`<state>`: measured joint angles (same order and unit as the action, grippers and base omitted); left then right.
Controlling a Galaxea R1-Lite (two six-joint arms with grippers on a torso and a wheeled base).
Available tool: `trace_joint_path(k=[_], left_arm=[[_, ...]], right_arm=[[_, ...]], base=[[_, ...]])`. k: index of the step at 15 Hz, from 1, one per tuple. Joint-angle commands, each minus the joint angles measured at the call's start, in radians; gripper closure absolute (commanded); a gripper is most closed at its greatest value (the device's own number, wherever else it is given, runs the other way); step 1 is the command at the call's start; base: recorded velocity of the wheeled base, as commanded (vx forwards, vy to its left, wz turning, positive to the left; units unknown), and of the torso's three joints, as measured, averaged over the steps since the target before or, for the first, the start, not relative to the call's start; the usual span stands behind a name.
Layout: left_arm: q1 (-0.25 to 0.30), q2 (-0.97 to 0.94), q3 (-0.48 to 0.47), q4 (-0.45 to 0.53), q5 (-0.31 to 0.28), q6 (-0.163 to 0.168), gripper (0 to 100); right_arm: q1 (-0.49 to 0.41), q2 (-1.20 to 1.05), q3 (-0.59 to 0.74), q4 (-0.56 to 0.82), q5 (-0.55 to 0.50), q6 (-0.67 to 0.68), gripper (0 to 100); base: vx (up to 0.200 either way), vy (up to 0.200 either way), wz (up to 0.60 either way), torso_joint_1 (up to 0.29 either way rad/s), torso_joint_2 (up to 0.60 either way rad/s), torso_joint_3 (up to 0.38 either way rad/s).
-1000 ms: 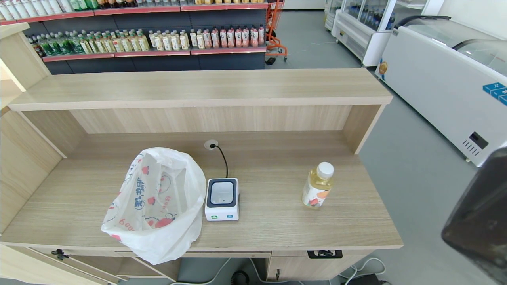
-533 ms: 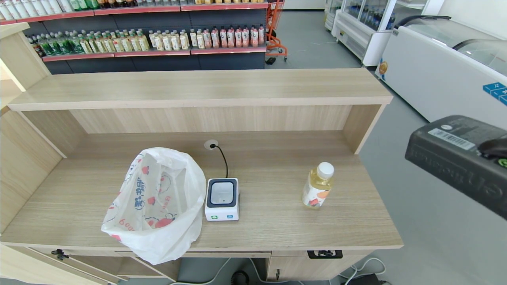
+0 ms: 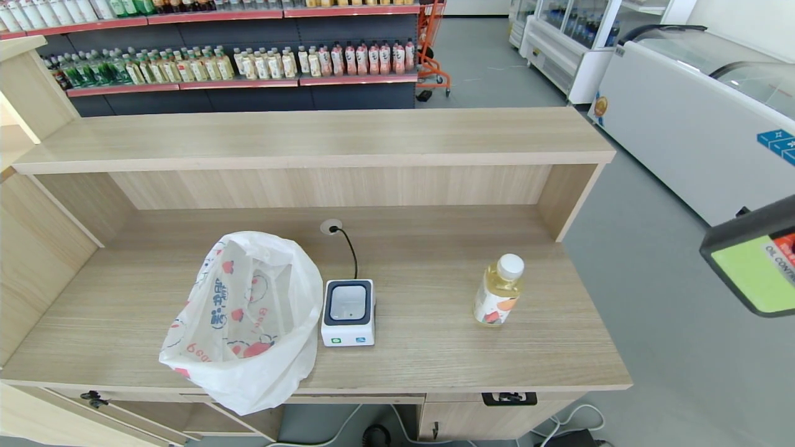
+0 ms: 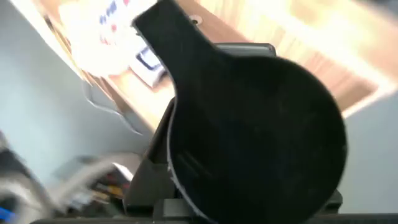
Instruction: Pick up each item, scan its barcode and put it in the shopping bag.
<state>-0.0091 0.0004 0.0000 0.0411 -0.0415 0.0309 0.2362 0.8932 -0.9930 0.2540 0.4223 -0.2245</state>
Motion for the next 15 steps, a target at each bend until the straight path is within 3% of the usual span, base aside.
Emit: trace_joint_path(k=[1,3,6,15], left_arm=[[0.000,0.000,0.000,0.000,0.000,0.000,0],[0.000,0.000,0.000,0.000,0.000,0.000,0],[0.000,0.000,0.000,0.000,0.000,0.000,0],[0.000,0.000,0.000,0.000,0.000,0.000,0]], right_arm=[[-0.049,0.058,0.028,-0.025,-0.054,0.448,100],[-0.051,0.089,0.137,-0.165,-0.053,0.665,100],[-0.020,0.124,0.352,-0.429,-0.043,0.740,100],[0.022,0.105,0.344,-0.441,-0.045,0.815,100]], base=[[0.000,0.000,0.00,0.000,0.00,0.000],[0.000,0.000,0.00,0.000,0.00,0.000],[0.000,0.000,0.00,0.000,0.00,0.000],[0.000,0.000,0.00,0.000,0.00,0.000]])
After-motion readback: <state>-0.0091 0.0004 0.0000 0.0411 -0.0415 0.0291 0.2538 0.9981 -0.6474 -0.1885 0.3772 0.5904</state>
